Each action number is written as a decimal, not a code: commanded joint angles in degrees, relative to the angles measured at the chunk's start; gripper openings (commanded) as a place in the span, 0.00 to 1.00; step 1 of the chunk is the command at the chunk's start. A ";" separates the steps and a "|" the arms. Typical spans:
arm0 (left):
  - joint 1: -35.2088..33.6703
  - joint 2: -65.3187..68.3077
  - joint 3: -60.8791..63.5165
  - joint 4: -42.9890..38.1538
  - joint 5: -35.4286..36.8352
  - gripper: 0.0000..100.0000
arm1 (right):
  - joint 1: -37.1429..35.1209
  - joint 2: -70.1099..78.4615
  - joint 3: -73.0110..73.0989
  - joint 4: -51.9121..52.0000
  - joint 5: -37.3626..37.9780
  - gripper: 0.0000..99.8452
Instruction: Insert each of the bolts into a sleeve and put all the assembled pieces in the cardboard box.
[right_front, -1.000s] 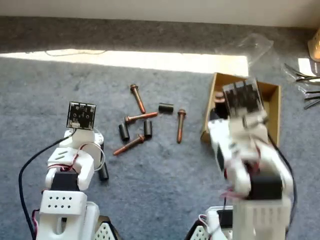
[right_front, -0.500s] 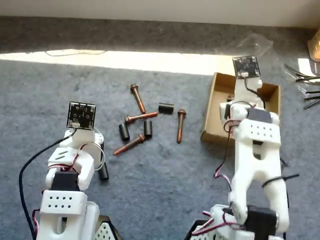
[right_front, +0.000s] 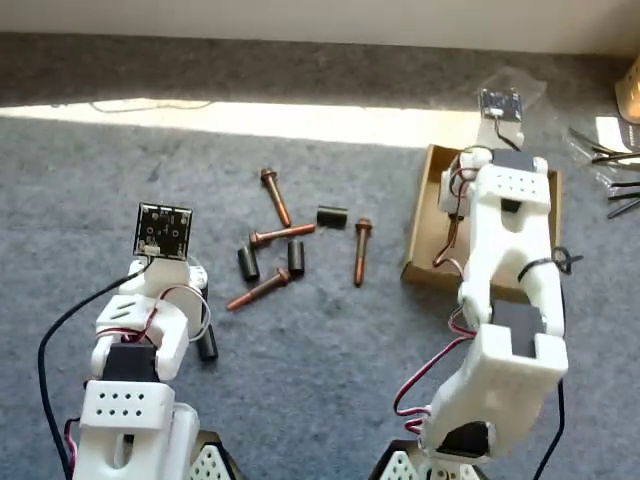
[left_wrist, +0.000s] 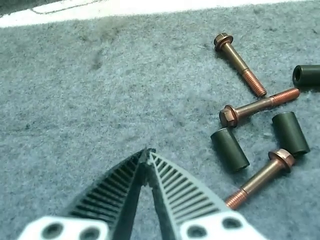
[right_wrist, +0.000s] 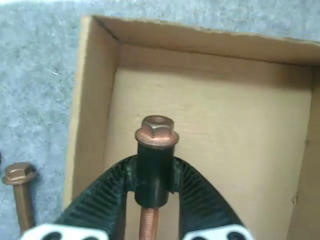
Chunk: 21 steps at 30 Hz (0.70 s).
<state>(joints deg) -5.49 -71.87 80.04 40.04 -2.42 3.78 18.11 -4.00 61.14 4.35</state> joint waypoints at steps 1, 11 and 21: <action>0.66 -0.75 -0.31 -1.14 -0.44 0.02 | -1.54 4.70 -11.03 3.03 -2.37 0.01; 0.66 -0.75 -0.31 -1.14 -0.44 0.02 | -4.70 18.15 -27.30 10.95 -3.08 0.01; 0.66 -0.75 3.74 -7.82 -0.44 0.02 | -5.23 20.97 -32.13 15.43 -2.90 0.18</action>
<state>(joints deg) -5.49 -71.96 83.38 35.91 -2.42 0.00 40.62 -33.10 75.65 1.71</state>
